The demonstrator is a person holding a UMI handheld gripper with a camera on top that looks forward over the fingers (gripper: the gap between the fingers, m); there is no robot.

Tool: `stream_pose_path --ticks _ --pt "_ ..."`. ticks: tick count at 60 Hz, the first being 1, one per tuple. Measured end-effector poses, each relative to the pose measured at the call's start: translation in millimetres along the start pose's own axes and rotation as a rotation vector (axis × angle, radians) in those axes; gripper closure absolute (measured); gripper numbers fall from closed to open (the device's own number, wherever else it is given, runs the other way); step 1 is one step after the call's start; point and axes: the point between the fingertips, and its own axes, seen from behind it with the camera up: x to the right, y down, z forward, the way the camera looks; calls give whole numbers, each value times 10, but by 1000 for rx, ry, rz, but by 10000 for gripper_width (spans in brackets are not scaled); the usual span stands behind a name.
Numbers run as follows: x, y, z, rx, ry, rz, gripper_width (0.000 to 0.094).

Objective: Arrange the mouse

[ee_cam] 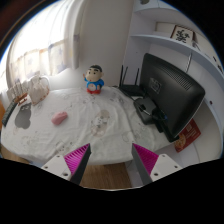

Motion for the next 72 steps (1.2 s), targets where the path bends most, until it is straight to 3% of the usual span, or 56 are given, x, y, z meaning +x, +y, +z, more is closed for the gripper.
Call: stream_pose_path --ticks 26,52,72 --pt "-450 48 137 -10 -71 -12 80" --pt "-2361 53 385 52 -287 -113 79" --pt "-3162 21 1004 118 -260 -55 80"
